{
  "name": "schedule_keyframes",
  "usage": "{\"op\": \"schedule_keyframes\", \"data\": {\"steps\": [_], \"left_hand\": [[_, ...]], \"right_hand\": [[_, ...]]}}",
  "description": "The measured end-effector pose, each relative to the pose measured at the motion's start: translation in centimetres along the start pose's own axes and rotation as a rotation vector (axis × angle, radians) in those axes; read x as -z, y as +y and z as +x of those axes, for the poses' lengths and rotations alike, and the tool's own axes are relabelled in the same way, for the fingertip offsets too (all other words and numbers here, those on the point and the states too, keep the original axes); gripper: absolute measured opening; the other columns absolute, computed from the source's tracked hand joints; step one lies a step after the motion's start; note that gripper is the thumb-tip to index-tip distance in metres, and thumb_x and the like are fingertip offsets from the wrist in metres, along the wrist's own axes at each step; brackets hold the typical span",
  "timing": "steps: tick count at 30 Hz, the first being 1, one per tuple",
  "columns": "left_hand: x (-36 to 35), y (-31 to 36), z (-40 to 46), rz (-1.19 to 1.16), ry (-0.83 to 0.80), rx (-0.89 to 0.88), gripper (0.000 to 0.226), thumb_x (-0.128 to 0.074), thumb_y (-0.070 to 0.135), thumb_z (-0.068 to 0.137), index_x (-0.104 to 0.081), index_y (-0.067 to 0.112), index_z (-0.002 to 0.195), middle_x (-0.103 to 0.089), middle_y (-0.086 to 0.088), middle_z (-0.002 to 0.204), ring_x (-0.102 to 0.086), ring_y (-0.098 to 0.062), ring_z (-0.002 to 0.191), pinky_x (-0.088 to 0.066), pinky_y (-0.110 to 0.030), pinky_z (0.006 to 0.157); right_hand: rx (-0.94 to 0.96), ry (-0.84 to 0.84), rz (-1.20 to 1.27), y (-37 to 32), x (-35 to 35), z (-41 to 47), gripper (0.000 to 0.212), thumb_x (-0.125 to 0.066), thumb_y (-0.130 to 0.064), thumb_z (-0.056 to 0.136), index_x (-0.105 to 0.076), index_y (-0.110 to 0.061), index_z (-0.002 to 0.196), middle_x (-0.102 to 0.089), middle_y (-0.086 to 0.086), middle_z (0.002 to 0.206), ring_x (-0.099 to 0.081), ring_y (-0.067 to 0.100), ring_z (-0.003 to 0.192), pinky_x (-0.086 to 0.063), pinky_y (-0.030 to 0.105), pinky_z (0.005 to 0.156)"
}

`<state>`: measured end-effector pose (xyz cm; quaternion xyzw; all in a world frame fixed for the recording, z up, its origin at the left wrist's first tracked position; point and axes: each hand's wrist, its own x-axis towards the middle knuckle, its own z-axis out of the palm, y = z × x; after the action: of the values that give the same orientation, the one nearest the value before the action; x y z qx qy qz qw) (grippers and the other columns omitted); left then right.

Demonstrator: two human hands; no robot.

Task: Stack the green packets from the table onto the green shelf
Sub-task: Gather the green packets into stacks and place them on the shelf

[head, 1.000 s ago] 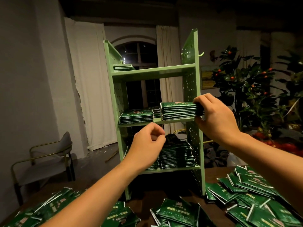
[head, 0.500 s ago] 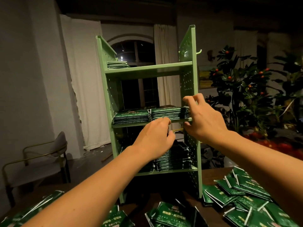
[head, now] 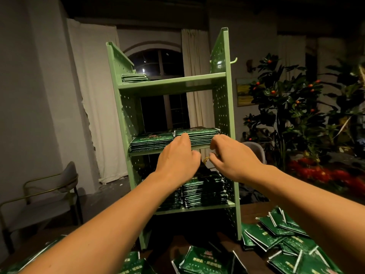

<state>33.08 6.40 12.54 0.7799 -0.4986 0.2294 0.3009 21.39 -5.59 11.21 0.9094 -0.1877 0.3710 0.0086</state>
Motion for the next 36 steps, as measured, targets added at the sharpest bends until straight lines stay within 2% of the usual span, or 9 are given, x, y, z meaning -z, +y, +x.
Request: {"op": "schedule_keyframes", "data": {"steps": [2,7,15,20,26,31,33,36], "left_hand": [[0.1,-0.1,-0.2,-0.023,-0.009,-0.001,0.010,-0.048,0.027,0.099,-0.044,0.018,0.102,-0.052,0.002,0.096,-0.052,-0.018,0.084,-0.045,-0.037,0.072],[0.6,-0.4,-1.1,-0.064,-0.081,0.004,0.012,-0.051,0.026,0.098,-0.043,0.020,0.104,-0.052,0.003,0.101,-0.054,-0.018,0.089,-0.046,-0.036,0.075],[2.9,-0.6,-3.9,-0.047,-0.198,0.034,0.009,-0.046,0.017,0.096,-0.045,0.020,0.105,-0.053,0.003,0.101,-0.053,-0.020,0.092,-0.050,-0.044,0.084],[3.8,-0.7,-7.0,-0.031,-0.276,0.037,0.011,-0.044,0.015,0.096,-0.045,0.020,0.106,-0.053,0.002,0.102,-0.054,-0.022,0.095,-0.051,-0.049,0.088],[3.0,-1.0,-12.8,-0.039,-0.359,0.026,0.007,-0.042,0.013,0.097,-0.045,0.018,0.102,-0.051,0.002,0.096,-0.052,-0.023,0.089,-0.046,-0.044,0.079],[1.1,-2.3,-17.1,-0.057,-0.403,0.021,0.008,-0.043,0.015,0.097,-0.046,0.022,0.101,-0.050,0.005,0.099,-0.051,-0.020,0.091,-0.045,-0.040,0.079],[-0.2,-3.0,-18.5,-0.060,-0.405,0.036,0.009,-0.043,0.016,0.098,-0.047,0.022,0.104,-0.050,0.004,0.104,-0.051,-0.019,0.094,-0.044,-0.038,0.081],[-2.6,-4.3,-20.9,-0.059,-0.426,0.051,0.012,-0.041,0.017,0.100,-0.048,0.021,0.109,-0.051,0.002,0.109,-0.050,-0.020,0.100,-0.045,-0.039,0.090]], "right_hand": [[-0.020,-0.027,0.024,-0.1,0.1,0.2,0.018,-0.051,-0.037,0.099,-0.047,-0.023,0.110,-0.053,-0.004,0.108,-0.056,0.018,0.088,-0.050,0.036,0.076],[-0.029,-0.104,0.033,-0.4,0.6,-0.4,0.021,-0.053,-0.038,0.098,-0.049,-0.023,0.111,-0.055,-0.002,0.110,-0.057,0.020,0.094,-0.053,0.040,0.084],[-0.032,-0.193,0.061,-1.1,2.9,-2.7,0.009,-0.056,-0.034,0.096,-0.053,-0.027,0.101,-0.061,-0.001,0.106,-0.059,0.020,0.091,-0.055,0.042,0.081],[-0.028,-0.284,0.094,-2.6,3.6,-5.4,0.010,-0.057,-0.031,0.095,-0.059,-0.024,0.102,-0.064,-0.001,0.103,-0.061,0.020,0.090,-0.055,0.044,0.083],[-0.015,-0.375,0.138,-4.6,2.0,-10.6,0.008,-0.060,-0.028,0.094,-0.063,-0.023,0.099,-0.065,-0.002,0.101,-0.061,0.018,0.092,-0.055,0.039,0.083],[-0.010,-0.491,0.129,-5.5,-0.3,-14.0,0.006,-0.064,-0.027,0.092,-0.061,-0.022,0.093,-0.062,-0.004,0.094,-0.059,0.018,0.088,-0.048,0.030,0.074],[-0.020,-0.584,0.144,-5.7,-1.2,-15.3,0.022,-0.070,-0.034,0.089,-0.062,-0.021,0.104,-0.059,-0.003,0.102,-0.058,0.017,0.096,-0.050,0.031,0.082],[-0.047,-0.852,0.132,-5.6,-3.2,-17.6,0.078,-0.082,-0.058,0.071,-0.052,-0.025,0.135,-0.047,-0.004,0.127,-0.051,0.018,0.118,-0.046,0.037,0.104]]}}
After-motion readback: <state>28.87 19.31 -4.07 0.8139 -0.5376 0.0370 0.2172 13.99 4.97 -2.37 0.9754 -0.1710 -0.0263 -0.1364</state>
